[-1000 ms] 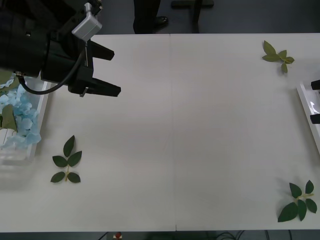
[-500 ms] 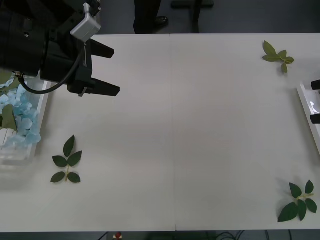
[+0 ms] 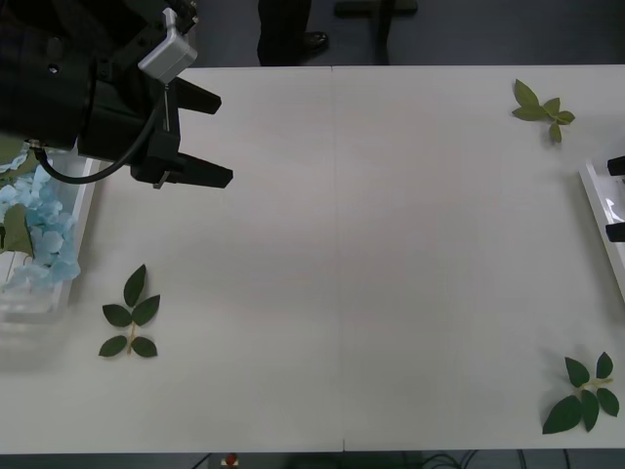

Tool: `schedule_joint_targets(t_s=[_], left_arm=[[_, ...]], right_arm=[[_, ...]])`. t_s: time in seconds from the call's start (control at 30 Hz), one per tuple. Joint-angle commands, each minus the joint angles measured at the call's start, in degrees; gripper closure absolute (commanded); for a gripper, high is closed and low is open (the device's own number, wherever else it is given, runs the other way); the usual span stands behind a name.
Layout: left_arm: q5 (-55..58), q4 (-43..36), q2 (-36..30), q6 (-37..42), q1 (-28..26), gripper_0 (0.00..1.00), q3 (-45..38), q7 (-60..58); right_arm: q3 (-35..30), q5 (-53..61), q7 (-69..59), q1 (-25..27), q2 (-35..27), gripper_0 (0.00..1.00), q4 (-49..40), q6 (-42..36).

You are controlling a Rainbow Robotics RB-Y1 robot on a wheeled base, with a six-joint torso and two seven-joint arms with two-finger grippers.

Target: Place the red flowers into the right box and the blue flowers into the left box. If a person shows an open palm, hand one flower to the person first, then continue sorting.

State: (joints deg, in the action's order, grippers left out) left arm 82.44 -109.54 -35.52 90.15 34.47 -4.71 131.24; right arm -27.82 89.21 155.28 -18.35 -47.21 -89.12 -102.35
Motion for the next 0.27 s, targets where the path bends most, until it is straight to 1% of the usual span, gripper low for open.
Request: schedule_joint_targets(t_s=[0.03,0.27], left_arm=[[-0.09,-0.68,0.8,-0.06,0.51,0.0,-0.3,0.15],[-0.09,-0.59,0.8,-0.06,0.51,0.0,-0.3,-0.11]], right_arm=[[0.22,0.09,-0.28,-0.72,-1.48,0.0,-1.14,0.05],[0.22,0.09,-0.28,-0.72,-1.48,0.0,-1.14,0.05]])
